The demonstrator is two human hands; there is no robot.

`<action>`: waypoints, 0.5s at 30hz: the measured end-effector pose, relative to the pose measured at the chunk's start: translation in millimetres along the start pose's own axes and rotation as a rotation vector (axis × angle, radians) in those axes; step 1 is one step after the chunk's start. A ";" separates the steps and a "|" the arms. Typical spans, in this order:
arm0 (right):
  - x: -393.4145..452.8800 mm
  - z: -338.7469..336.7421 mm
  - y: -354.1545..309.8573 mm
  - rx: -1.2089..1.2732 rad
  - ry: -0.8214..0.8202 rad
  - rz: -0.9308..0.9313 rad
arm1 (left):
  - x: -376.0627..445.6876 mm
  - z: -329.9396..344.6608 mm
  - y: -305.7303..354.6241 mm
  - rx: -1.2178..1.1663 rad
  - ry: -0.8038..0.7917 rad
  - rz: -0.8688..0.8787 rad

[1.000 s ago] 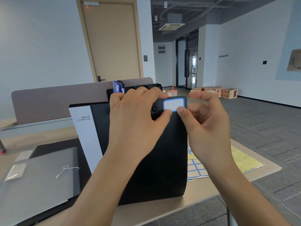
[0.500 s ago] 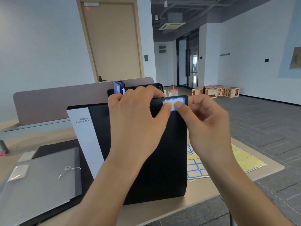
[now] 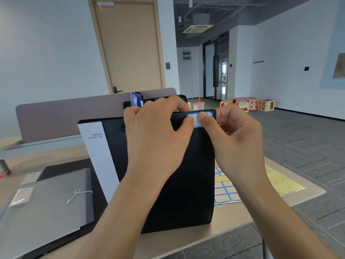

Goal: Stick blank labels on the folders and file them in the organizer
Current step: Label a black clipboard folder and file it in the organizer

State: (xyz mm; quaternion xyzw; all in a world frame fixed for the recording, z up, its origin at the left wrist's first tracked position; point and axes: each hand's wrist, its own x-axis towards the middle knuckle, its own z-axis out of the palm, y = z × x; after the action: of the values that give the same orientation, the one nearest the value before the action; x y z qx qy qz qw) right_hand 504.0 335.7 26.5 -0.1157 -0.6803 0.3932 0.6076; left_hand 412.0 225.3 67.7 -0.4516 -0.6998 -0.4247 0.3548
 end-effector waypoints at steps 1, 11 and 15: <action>-0.6 0.0 -0.8 -0.017 -0.002 -0.010 | 0.2 0.5 0.0 -0.017 0.009 -0.011; -3.6 -8.6 1.3 -0.015 -0.048 0.022 | 0.8 11.1 1.3 0.047 0.051 0.001; -3.6 -9.5 5.1 -0.012 -0.040 0.038 | -2.1 16.1 1.3 0.097 0.068 0.038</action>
State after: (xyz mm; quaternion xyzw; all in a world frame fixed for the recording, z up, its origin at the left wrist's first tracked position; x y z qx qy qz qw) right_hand 512.0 340.5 20.0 -0.1246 -0.6924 0.4026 0.5857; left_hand 412.2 239.6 59.9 -0.4323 -0.6984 -0.3987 0.4079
